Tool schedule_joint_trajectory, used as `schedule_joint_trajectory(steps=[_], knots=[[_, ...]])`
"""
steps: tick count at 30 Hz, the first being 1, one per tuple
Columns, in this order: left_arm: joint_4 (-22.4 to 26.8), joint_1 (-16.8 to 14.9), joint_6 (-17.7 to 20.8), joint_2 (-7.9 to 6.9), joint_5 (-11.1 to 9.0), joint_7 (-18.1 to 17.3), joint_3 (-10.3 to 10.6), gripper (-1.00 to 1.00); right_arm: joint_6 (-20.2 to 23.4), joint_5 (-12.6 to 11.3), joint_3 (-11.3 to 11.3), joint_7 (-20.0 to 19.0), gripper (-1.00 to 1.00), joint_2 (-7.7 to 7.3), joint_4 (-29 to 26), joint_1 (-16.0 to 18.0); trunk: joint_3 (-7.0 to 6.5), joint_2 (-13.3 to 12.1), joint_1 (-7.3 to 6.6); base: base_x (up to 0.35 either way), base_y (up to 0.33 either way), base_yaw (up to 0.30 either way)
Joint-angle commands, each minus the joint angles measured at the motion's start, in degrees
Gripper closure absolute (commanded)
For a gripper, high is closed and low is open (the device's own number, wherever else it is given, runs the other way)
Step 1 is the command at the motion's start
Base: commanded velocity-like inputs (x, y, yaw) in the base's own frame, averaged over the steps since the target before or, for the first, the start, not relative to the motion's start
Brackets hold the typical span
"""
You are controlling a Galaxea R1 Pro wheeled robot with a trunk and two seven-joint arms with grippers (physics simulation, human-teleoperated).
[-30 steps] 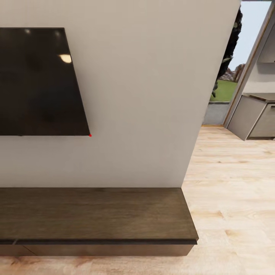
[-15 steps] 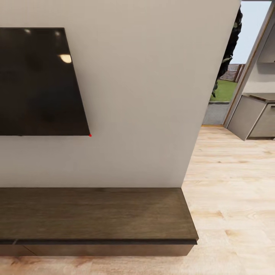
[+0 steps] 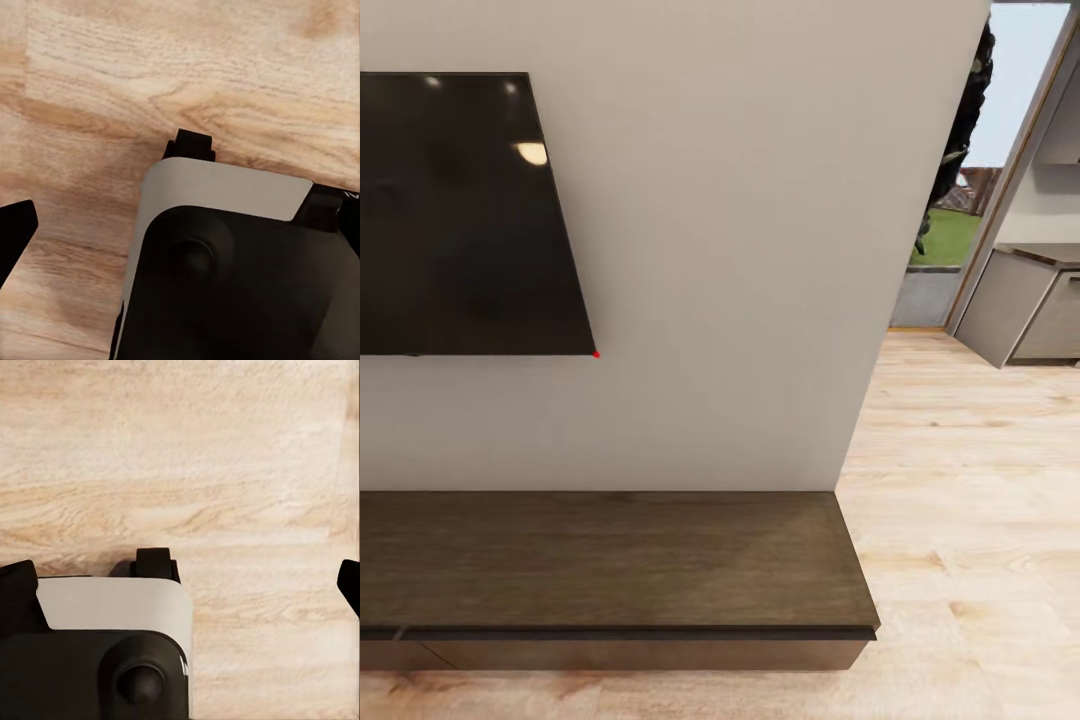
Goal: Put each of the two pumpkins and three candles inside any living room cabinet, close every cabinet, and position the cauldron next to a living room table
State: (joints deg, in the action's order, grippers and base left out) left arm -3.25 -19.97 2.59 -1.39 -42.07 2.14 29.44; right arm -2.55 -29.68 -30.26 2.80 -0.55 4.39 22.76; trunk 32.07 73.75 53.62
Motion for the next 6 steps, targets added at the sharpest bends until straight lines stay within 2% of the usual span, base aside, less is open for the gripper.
schedule_joint_trajectory(steps=[1,6], knots=[[0.0,0.0,0.0,-0.01,0.0,0.0,0.0,-1.0,0.0,0.0,0.0,0.1,-1.0,-0.17,0.0,0.0,0.0,0.0,0.0,0.0,0.0,0.0],[0.0,0.0,0.0,0.03,0.0,0.0,0.0,-1.0,0.0,-0.1,-0.1,0.1,-1.0,-0.33,-0.1,0.0,0.0,0.0,0.0,0.0,0.0,0.0]])
